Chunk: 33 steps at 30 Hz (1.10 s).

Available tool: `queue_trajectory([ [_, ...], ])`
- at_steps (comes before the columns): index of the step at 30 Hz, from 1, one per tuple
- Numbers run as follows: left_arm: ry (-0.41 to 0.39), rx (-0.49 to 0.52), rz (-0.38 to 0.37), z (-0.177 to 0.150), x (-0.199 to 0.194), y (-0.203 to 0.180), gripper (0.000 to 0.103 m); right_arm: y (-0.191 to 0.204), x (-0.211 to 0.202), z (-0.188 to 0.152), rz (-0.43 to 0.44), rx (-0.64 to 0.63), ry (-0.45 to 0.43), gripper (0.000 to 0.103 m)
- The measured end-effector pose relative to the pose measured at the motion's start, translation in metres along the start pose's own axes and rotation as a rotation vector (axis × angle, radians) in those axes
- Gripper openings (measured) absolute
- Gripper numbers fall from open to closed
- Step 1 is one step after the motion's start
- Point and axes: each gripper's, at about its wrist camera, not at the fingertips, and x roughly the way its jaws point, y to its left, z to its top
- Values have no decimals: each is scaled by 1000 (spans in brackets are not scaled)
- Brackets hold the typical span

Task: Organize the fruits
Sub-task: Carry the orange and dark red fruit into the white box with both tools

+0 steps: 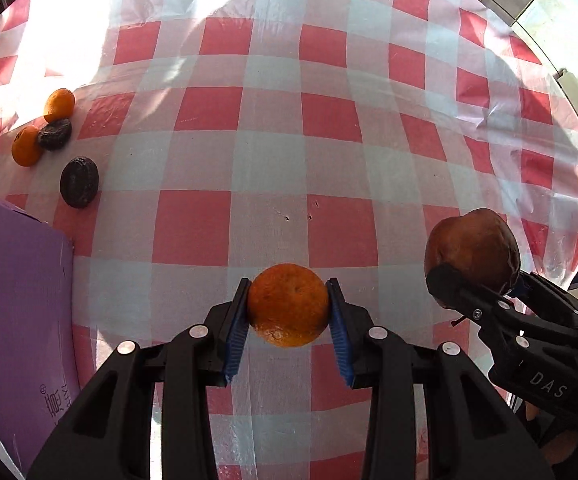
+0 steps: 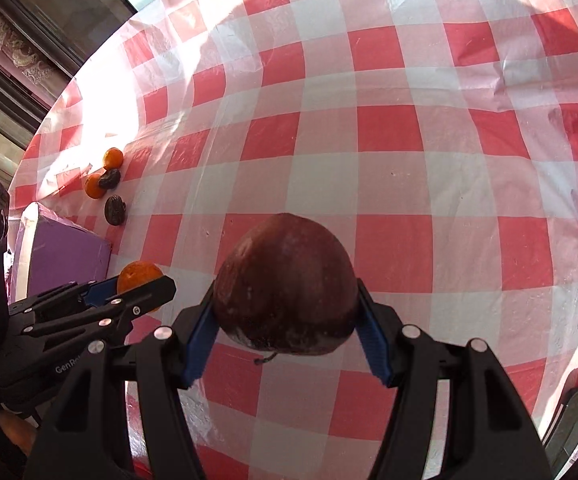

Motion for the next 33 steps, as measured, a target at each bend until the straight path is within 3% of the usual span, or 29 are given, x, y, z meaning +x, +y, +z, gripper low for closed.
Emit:
queue_trajectory([
  [7, -75, 47, -23, -11, -39, 19, 35, 39, -13, -19, -1, -22, -10, 63],
  [20, -244, 22, -70, -28, -115, 94, 36, 134, -29, -14, 10, -114, -78, 63],
  [28, -304, -60, -99, -41, -139, 148, 36, 189, -28, -9, 27, -174, -86, 63],
  [33, -327, -168, -90, -49, -144, 196, 36, 233, -31, -4, 46, -276, -110, 63],
])
